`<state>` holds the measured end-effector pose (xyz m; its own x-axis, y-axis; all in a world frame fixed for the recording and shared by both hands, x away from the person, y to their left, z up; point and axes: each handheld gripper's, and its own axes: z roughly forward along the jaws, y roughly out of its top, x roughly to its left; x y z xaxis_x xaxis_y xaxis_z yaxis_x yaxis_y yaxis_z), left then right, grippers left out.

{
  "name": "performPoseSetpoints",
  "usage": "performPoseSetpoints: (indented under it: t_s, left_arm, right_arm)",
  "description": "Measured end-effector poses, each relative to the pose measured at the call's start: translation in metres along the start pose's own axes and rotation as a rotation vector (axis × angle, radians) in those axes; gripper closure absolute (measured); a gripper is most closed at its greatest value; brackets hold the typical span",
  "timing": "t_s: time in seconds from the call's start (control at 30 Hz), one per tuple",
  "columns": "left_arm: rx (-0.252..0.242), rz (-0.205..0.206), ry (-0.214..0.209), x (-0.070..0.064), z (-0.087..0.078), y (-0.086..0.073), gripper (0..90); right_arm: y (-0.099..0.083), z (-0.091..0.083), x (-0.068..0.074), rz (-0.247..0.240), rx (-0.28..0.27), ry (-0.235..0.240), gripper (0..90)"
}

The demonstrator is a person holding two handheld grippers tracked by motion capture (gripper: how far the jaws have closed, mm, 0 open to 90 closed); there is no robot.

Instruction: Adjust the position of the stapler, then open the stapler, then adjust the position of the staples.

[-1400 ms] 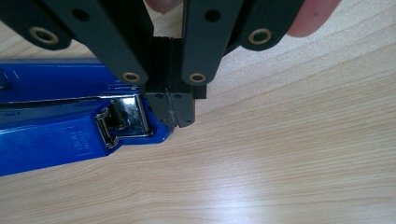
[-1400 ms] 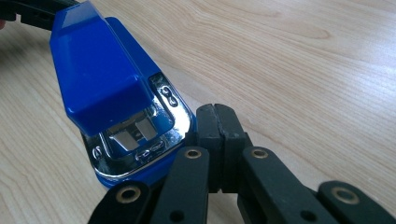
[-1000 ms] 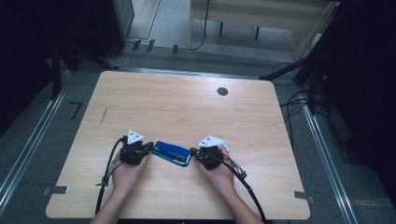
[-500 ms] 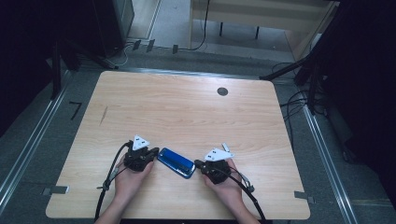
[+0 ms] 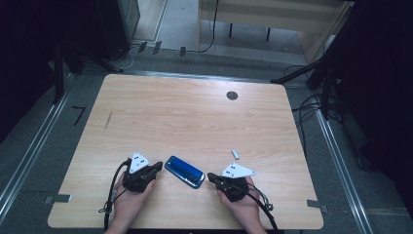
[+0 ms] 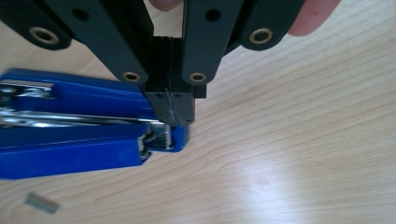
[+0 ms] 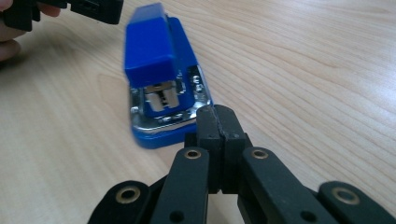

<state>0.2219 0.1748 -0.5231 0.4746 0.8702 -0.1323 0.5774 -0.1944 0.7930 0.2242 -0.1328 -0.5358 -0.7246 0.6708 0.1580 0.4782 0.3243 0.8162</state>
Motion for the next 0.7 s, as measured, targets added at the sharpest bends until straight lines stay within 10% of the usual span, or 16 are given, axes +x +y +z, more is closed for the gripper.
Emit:
performPoseSetpoints:
  t_s: [0.7]
  left_arm:
    - [0.038, 0.203, -0.089, -0.055, 0.022, -0.004, 90.0]
  right_arm:
    - [0.006, 0.004, 0.015, -0.054, -0.005, 0.031, 90.0]
